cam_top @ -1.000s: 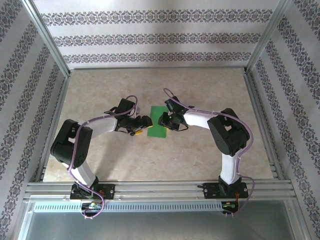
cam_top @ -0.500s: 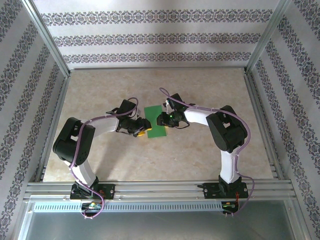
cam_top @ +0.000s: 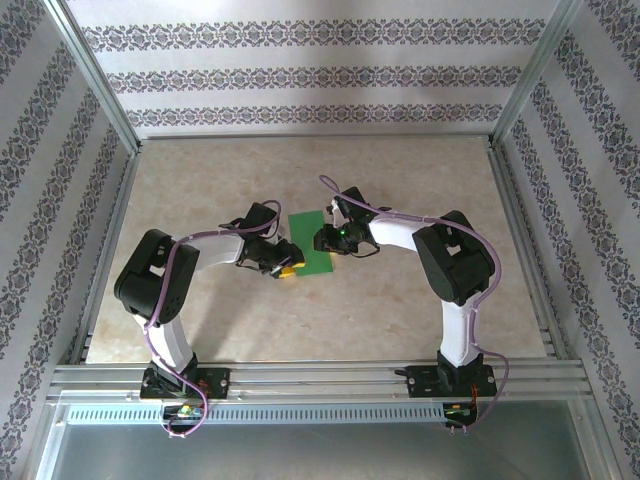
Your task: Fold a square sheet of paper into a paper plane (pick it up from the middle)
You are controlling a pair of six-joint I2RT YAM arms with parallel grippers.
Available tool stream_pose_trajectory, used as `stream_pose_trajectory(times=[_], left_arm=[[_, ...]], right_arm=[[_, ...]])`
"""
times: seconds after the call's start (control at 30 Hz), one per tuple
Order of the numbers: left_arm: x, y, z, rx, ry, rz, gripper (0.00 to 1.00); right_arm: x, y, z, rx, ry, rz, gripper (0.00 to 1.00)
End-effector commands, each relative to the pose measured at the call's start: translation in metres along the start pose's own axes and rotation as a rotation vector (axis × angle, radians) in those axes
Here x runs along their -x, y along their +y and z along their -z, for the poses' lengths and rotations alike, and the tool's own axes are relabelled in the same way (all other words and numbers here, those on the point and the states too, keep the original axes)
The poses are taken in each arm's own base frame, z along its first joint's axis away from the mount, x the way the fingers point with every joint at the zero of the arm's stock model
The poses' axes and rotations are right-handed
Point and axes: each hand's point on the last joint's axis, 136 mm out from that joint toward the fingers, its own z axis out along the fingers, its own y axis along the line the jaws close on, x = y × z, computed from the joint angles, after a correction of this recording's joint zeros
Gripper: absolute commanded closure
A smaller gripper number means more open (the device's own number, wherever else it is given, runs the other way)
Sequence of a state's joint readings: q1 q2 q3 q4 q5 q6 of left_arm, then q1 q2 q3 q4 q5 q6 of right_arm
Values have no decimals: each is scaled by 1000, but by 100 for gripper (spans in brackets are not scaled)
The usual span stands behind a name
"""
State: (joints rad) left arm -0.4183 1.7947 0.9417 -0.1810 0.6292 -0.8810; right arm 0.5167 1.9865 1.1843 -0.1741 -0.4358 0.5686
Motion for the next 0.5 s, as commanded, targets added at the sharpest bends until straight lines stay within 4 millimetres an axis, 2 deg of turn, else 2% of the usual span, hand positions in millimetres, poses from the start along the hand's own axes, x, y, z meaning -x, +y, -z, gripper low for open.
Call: stream_pose_trajectory(times=[0.0, 0.27, 0.47], left_arm=[[0, -11, -3, -21, 17, 0, 63], [6, -32, 3, -94, 1, -34, 68], [21, -24, 5, -130, -39, 29, 71]], right_arm=[[-30, -36, -9, -98, 95, -60, 66], [-31, -37, -9, -100, 97, -61, 66], [-31, -39, -8, -102, 96, -61, 66]])
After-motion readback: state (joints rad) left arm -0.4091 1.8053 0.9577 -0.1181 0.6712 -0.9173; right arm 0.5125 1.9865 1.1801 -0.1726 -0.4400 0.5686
